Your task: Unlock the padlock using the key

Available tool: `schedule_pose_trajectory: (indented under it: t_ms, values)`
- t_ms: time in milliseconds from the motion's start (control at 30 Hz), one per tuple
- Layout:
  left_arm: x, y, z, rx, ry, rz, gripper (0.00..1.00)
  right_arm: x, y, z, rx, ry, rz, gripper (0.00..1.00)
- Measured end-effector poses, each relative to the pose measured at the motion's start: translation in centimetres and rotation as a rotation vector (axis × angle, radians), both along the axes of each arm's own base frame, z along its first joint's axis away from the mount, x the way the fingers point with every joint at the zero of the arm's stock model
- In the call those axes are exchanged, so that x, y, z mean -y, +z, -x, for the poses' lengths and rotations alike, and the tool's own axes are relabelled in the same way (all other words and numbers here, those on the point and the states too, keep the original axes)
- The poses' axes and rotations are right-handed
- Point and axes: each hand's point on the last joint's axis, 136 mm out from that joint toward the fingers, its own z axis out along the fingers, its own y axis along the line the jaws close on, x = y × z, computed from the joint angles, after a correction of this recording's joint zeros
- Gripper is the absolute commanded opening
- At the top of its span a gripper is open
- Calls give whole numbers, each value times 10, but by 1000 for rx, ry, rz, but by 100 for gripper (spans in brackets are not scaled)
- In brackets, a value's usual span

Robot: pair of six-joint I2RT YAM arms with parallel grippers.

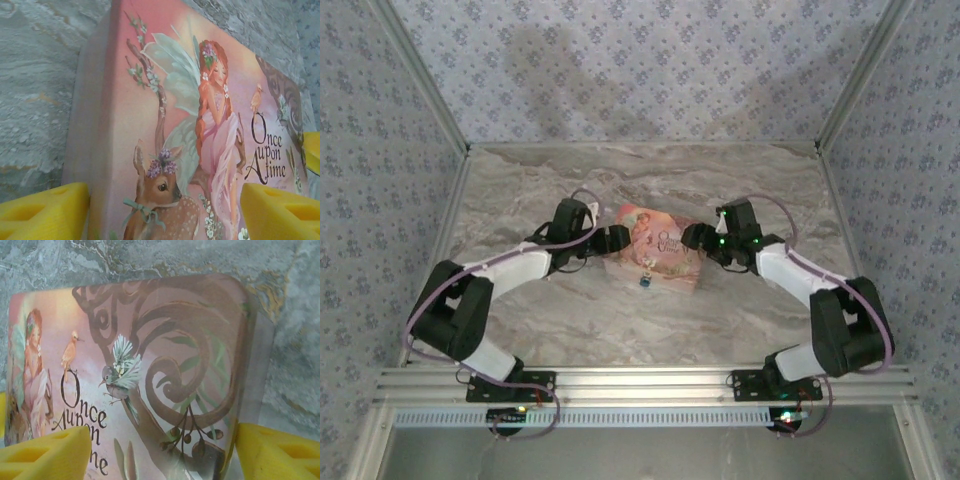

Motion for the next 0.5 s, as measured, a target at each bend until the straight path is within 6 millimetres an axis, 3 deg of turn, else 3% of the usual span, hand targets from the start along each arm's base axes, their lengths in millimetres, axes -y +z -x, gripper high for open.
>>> schedule_pose_trajectory:
  t_ms: [300, 500]
  values:
    - [-13, -2, -4, 9, 89, -39, 78, -16, 0, -46, 12, 41, 34, 77]
    - [-13, -3, -21, 10, 129, -82, 79, -22, -1, -65, 23, 56, 47, 77]
